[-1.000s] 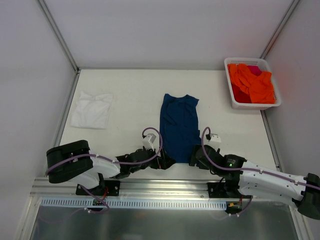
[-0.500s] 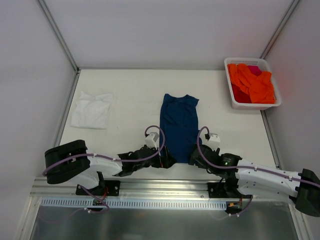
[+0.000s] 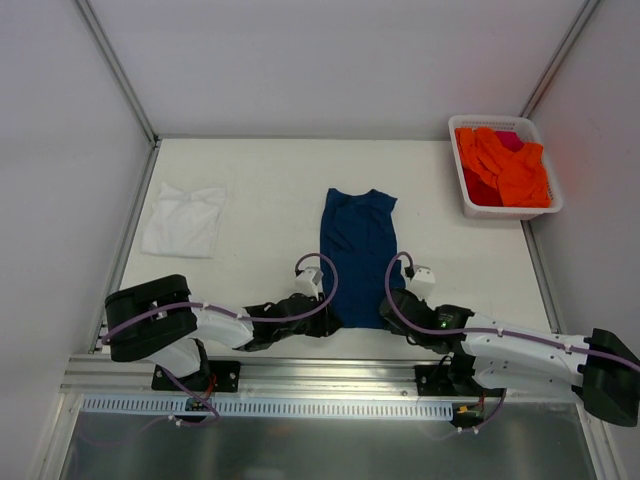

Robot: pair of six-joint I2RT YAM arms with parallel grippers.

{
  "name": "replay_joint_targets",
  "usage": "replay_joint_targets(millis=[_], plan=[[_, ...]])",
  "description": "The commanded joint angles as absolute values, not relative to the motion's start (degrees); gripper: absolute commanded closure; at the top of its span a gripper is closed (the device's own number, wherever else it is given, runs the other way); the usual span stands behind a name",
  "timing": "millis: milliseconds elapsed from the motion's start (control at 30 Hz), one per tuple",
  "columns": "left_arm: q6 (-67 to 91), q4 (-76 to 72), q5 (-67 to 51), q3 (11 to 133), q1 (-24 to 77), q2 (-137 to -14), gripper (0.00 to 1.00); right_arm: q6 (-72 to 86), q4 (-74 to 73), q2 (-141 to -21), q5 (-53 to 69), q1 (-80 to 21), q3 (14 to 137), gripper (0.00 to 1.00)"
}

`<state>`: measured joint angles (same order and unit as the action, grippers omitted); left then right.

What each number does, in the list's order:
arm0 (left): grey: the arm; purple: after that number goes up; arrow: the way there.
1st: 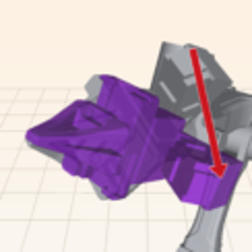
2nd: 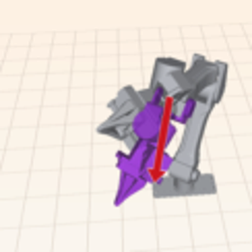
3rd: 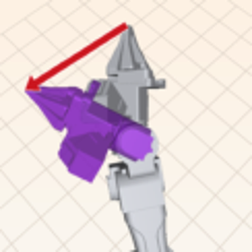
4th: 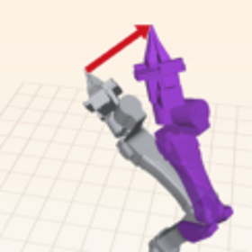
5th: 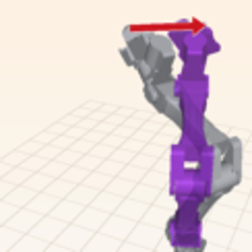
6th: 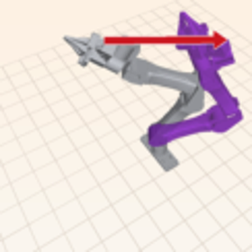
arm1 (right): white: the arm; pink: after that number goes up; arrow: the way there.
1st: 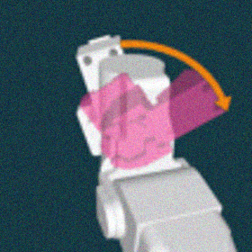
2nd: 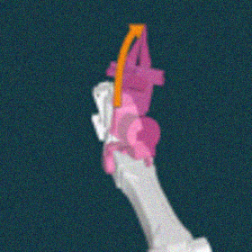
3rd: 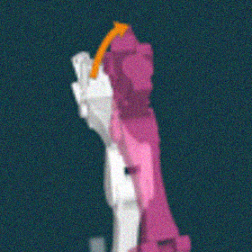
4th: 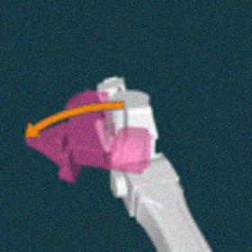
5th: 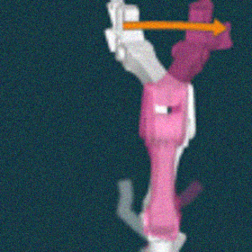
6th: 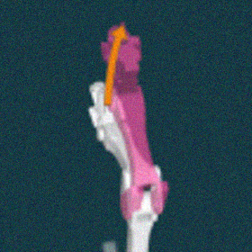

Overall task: Fold and stack the t-shirts
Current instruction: Grab one side of the 2/3 rectangular tshirt with both arms

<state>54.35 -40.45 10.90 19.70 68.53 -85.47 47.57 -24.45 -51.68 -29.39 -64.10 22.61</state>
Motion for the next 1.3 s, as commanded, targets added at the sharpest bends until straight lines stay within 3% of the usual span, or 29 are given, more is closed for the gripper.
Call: replay_joint_targets(millis=[0,33,100,167,367,667,933,1267], plan=[[52.7,-31.3,10.1,20.9,68.2,-87.8,0.72,48.3,-22.9,-52.6,-30.4,-64.3,24.6,0.67],[52.4,-30.5,10.1,21.5,68.2,-88.3,0.85,48.3,-22.9,-52.7,-30.3,-64.3,24.7,0.72],[52.5,-30.0,10.1,21.9,68.2,-88.9,1.00,48.1,-22.9,-53.0,-30.3,-64.4,24.7,0.91],[52.3,-29.8,9.9,22.3,68.2,-89.4,1.00,47.9,-23.2,-53.1,-30.0,-64.4,24.9,0.99],[51.8,-20.0,10.5,25.4,69.7,-86.8,1.00,48.1,-28.6,-52.1,-29.4,-64.9,27.2,0.99],[49.3,-1.0,21.4,32.2,71.4,-76.7,1.00,45.9,-34.4,-50.2,-34.4,-66.2,32.1,0.99],[43.4,4.2,24.0,41.8,66.5,-79.9,1.00,37.0,-33.6,-63.8,-37.2,-63.1,43.5,0.99],[30.6,4.3,21.1,55.5,53.5,-88.4,1.00,22.0,-26.6,-75.8,-33.8,-48.0,55.2,0.99]])
